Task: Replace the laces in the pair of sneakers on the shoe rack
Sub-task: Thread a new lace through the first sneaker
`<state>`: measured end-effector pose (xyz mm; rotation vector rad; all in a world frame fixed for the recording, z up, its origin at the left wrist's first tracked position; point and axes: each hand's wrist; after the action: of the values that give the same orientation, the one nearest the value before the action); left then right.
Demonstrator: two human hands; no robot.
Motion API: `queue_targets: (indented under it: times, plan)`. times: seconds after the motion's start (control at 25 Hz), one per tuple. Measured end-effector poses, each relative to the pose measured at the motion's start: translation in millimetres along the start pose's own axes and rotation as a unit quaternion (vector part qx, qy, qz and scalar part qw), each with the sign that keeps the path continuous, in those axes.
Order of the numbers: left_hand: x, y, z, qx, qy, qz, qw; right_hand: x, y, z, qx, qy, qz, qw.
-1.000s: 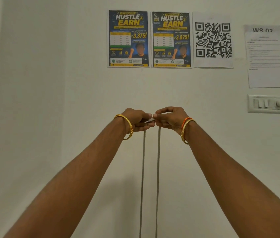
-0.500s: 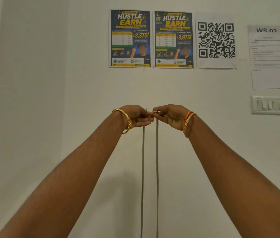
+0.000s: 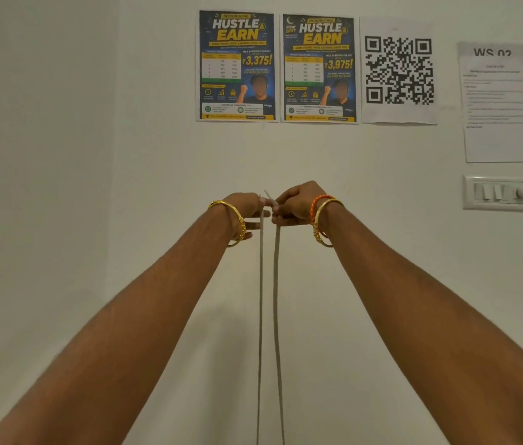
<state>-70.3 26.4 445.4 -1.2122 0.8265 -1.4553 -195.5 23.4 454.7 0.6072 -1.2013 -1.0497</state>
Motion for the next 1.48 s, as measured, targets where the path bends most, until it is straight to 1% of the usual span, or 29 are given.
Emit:
queue_targets:
  times: [0.08,0.16,0.28,0.36,0.44,0.52,0.56,0.64,0.76,0.84,0.88,0.96,1.04,1.16,1.2,1.24,1.28,1.4,1.48]
  plan:
    - [2.2,1.2,1.7,-0.013,0.009,-0.013,1.000,-1.4,-3.2,-2.4,0.013,-0.013,0.022,1.000]
    - [1.3,3.1,3.4,-0.023,0.012,-0.033,0.999,-1.0,-7.1,-3.6,0.050,-0.026,0.034,0.998]
    - [-0.3,27.1,5.8,-0.009,-0.017,-0.041,0.999,-6.2,-35.4,-0.4,0.095,-0.024,-0.001,0.995]
    - [2.4,67.7,6.6,0.061,-0.047,-0.026,0.997,-14.6,-78.7,1.1,0.074,-0.016,-0.045,0.996]
    - [7.8,126.0,8.2,0.174,-0.058,-0.007,0.983,-28.2,-137.9,2.1,-0.006,-0.024,-0.081,0.996]
    - [9.8,192.6,7.4,0.272,-0.043,0.006,0.961,-49.0,-199.9,0.3,-0.072,-0.023,-0.109,0.991]
    - [8.6,230.9,3.0,0.315,-0.033,0.023,0.948,-62.5,-234.6,-4.7,-0.085,-0.014,-0.126,0.988]
    - [2.0,311.0,-11.1,0.384,-0.004,0.066,0.921,-90.8,-306.0,-20.9,-0.091,-0.007,-0.166,0.982]
    - [-15.4,423.9,-47.1,0.437,0.075,0.152,0.883,-134.1,-414.1,-61.1,-0.087,-0.006,-0.260,0.962]
    - [-33.0,478.5,-73.4,0.478,0.113,0.174,0.854,-159.6,-470.9,-91.1,-0.071,0.003,-0.317,0.946]
    - [-39.6,503.5,-87.1,0.476,0.133,0.174,0.852,-169.6,-497.4,-107.1,-0.061,0.012,-0.346,0.936]
    - [-52.0,545.2,-111.6,0.433,0.182,0.177,0.865,-186.5,-537.1,-135.5,-0.057,0.036,-0.401,0.914]
    - [-61.6,579.2,-130.4,0.407,0.207,0.175,0.872,-198.7,-567.2,-159.2,-0.045,0.047,-0.428,0.901]
    - [-65.4,613.0,-145.6,0.451,0.210,0.149,0.855,-208.5,-590.8,-183.3,-0.025,0.051,-0.430,0.901]
    - [-63.9,621.2,-147.9,0.462,0.204,0.142,0.852,-209.6,-596.6,-189.6,-0.027,0.059,-0.423,0.904]
    - [-62.0,629.9,-149.1,0.462,0.188,0.139,0.856,-210.8,-602.1,-194.7,-0.030,0.068,-0.413,0.908]
    - [-59.6,637.9,-149.0,0.449,0.167,0.141,0.866,-210.9,-605.2,-198.1,-0.034,0.075,-0.407,0.910]
    - [-58.9,652.8,-149.9,0.363,0.105,0.172,0.910,-208.0,-614.3,-201.5,-0.059,0.074,-0.394,0.914]
    - [-59.8,655.3,-151.9,0.355,0.102,0.200,0.908,-207.2,-618.6,-201.9,-0.066,0.074,-0.388,0.916]
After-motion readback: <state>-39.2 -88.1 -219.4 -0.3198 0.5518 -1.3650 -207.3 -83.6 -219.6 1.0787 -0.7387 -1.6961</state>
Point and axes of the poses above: each hand's wrist, its own x-axis towards the middle knuckle, its own z-axis out of the back of the hand, y = z × x, and after that the axes turned 3 degrees about x, right-handed
